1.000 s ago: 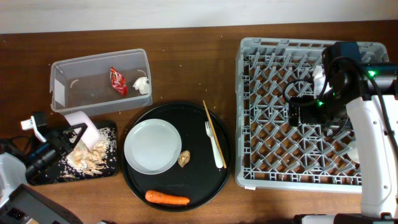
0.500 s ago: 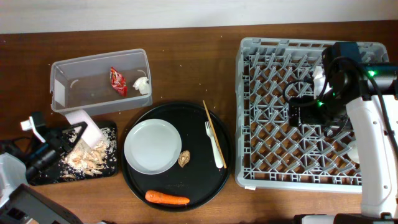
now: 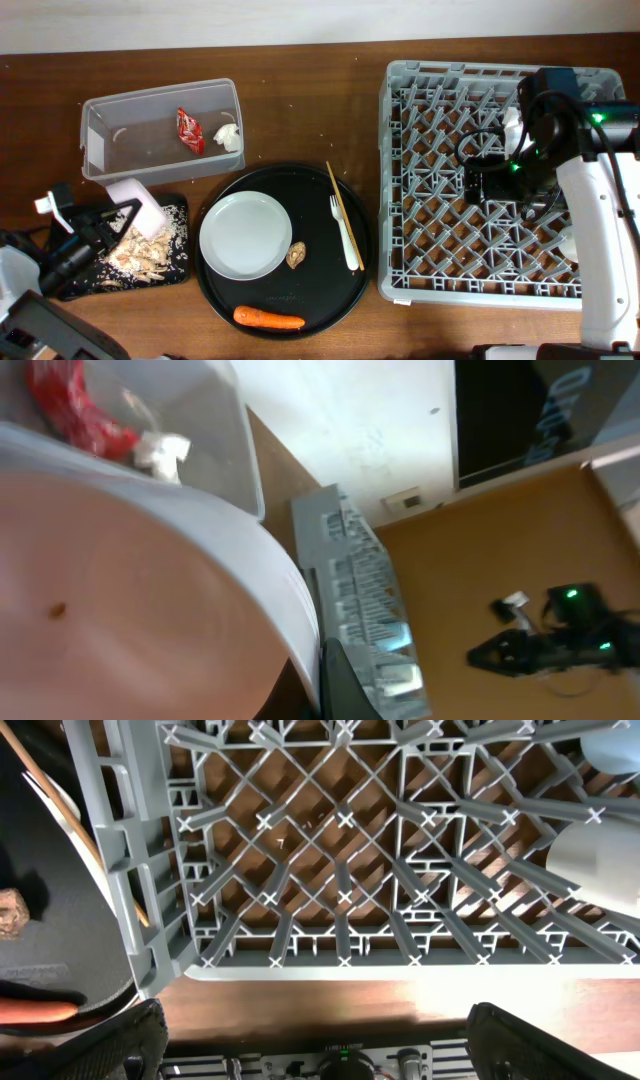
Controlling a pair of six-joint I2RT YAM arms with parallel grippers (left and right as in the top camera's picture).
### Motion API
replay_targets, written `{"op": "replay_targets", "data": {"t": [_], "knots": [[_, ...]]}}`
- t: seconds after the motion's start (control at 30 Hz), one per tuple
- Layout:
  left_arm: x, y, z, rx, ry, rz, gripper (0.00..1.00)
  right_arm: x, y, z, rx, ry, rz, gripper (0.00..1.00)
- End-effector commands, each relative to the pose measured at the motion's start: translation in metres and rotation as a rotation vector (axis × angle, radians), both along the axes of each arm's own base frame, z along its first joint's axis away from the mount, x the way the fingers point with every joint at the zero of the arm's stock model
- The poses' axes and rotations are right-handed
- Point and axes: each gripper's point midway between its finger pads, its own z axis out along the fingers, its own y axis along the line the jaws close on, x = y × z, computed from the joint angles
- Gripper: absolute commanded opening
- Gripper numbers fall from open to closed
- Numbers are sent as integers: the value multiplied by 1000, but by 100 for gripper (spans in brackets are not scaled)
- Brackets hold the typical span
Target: Sort waste into correct bins and load items into the dishwasher rack
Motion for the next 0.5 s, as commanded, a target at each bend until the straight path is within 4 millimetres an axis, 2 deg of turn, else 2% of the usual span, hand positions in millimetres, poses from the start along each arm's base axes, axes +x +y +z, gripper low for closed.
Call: {"op": "replay_targets", "data": {"t": [0.0, 0.07, 0.17, 0.3, 0.4, 0.47], "knots": [[0, 1, 2, 102, -132, -19, 0, -1, -2, 3, -17, -9, -2, 98], [2, 3, -3, -33, 4, 12, 0, -1, -2, 3, -17, -9, -2, 98], [4, 7, -6, 41, -52, 1, 0, -1, -2, 3, -16, -9, -3, 98], [2, 6, -8, 21, -11, 2, 0, -1, -2, 3, -16, -9, -2, 98], [4, 4, 16, -19, -151, 28, 0, -1, -2, 3, -17, -9, -2, 98], [6, 7, 11, 57, -200, 15, 0, -1, -3, 3, -20, -9, -3, 98]]}}
